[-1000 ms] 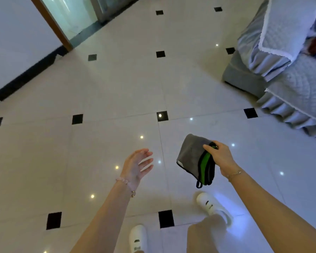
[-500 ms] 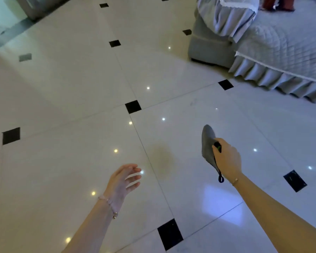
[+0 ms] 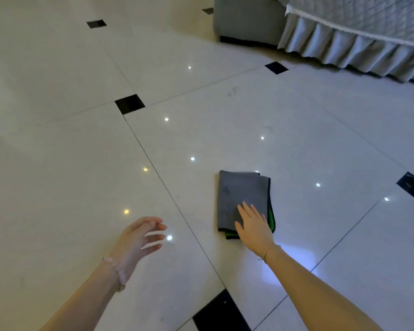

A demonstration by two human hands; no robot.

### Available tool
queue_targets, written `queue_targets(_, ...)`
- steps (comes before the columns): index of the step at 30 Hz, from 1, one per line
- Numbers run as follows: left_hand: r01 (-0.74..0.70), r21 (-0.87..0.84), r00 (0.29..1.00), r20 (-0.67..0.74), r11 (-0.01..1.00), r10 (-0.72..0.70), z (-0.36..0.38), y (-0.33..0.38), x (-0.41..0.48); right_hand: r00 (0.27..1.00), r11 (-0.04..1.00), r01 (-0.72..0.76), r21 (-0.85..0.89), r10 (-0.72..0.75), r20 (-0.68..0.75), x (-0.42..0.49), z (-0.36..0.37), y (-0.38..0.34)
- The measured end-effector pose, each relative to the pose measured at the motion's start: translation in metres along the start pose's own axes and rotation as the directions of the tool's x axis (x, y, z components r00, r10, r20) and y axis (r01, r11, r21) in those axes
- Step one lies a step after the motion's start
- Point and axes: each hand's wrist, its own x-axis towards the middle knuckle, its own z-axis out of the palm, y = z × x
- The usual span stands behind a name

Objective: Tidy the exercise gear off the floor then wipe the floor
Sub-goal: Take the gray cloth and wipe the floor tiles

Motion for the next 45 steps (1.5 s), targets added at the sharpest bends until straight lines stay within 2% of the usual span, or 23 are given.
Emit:
queue_targets(4, -0.013, 0.027, 0.999, 0.036, 1.000, 0.012, 0.012, -0.013, 0.022, 0.998, 0.998, -0.015, -0.069, 0.019, 0.057, 0.007, 0.017, 0.013)
queue_targets(7, -0.017, 0.042, 0.999, 0.034, 0.999, 0.015, 0.023, -0.019, 0.033, 0.998, 0.993, -0.059, -0.099, 0.061, 0.015, 0.026, 0.014, 0.022)
queue_targets(11, -0.021, 0.070, 1.000, 0.014, 0.997, 0.020, 0.034, -0.024, 0.047, 0.981, 0.979, -0.194, -0.061, 0.193, -0.034, 0.070, -0.005, 0.033)
queue_targets(14, -0.015, 0.111, 1.000, -0.011, 0.994, 0.016, 0.037, -0.024, 0.060, 0.975, 0.976, -0.216, -0.029, 0.214, -0.051, 0.098, -0.014, 0.031)
queue_targets(17, -0.016, 0.102, 0.999, -0.028, 0.995, 0.019, 0.037, -0.027, 0.072, 0.989, 0.990, -0.139, -0.013, 0.138, -0.055, 0.108, -0.008, 0.008)
queue_targets(20, -0.038, 0.130, 0.997, -0.067, 0.991, 0.047, 0.041, -0.030, 0.082, 0.997, 0.998, 0.005, -0.057, -0.010, -0.077, 0.107, 0.007, -0.029)
queue_targets(24, -0.141, 0.311, 0.949, -0.226, 0.940, 0.218, 0.038, -0.034, 0.098, 0.986, 0.988, 0.146, -0.047, -0.149, -0.069, 0.100, 0.028, -0.083)
queue_targets(26, -0.200, 0.453, 0.909, -0.246, 0.869, 0.337, 0.030, -0.033, 0.105, 0.979, 0.979, 0.204, 0.029, -0.203, -0.033, 0.098, 0.032, -0.098)
queue_targets(27, -0.221, 0.566, 0.893, -0.210, 0.795, 0.397, 0.026, -0.035, 0.110, 0.974, 0.969, 0.226, 0.096, -0.225, -0.021, 0.097, 0.031, -0.102)
queue_targets(28, -0.237, 0.714, 0.871, -0.143, 0.659, 0.469, 0.022, -0.036, 0.114, 0.971, 0.953, 0.237, 0.190, -0.236, -0.029, 0.096, 0.030, -0.102)
queue_targets(29, -0.262, 0.845, 0.832, -0.046, 0.466, 0.553, 0.020, -0.038, 0.121, 0.972, 0.924, 0.237, 0.299, -0.228, -0.065, 0.095, 0.026, -0.101)
queue_targets(31, -0.338, 0.938, 0.724, 0.210, 0.073, 0.657, 0.025, -0.042, 0.136, 0.974, 0.865, 0.209, 0.455, -0.144, -0.174, 0.092, 0.017, -0.093)
queue_targets(32, -0.374, 0.926, 0.695, 0.321, -0.057, 0.643, 0.032, -0.044, 0.143, 0.969, 0.861, 0.199, 0.469, -0.104, -0.222, 0.090, 0.011, -0.088)
queue_targets(34, -0.410, 0.891, 0.748, 0.451, -0.196, 0.488, 0.049, -0.045, 0.155, 0.961, 0.878, 0.195, 0.437, -0.083, -0.263, 0.087, -0.002, -0.078)
queue_targets(36, -0.382, 0.900, 0.847, 0.432, -0.211, 0.308, 0.061, -0.048, 0.165, 0.961, 0.888, 0.207, 0.410, -0.106, -0.256, 0.086, -0.012, -0.073)
queue_targets(37, -0.362, 0.908, 0.867, 0.412, -0.212, 0.280, 0.063, -0.048, 0.168, 0.962, 0.891, 0.214, 0.401, -0.120, -0.247, 0.086, -0.018, -0.072)
queue_targets(41, -0.306, 0.934, 0.895, 0.348, -0.187, 0.278, 0.051, -0.047, 0.171, 0.956, 0.890, 0.258, 0.375, -0.179, -0.232, 0.087, -0.031, -0.090)
queue_targets(45, -0.145, 0.984, 0.945, 0.169, -0.104, 0.280, 0.014, -0.039, 0.165, 0.949, 0.870, 0.311, 0.383, -0.264, -0.171, 0.084, -0.030, -0.123)
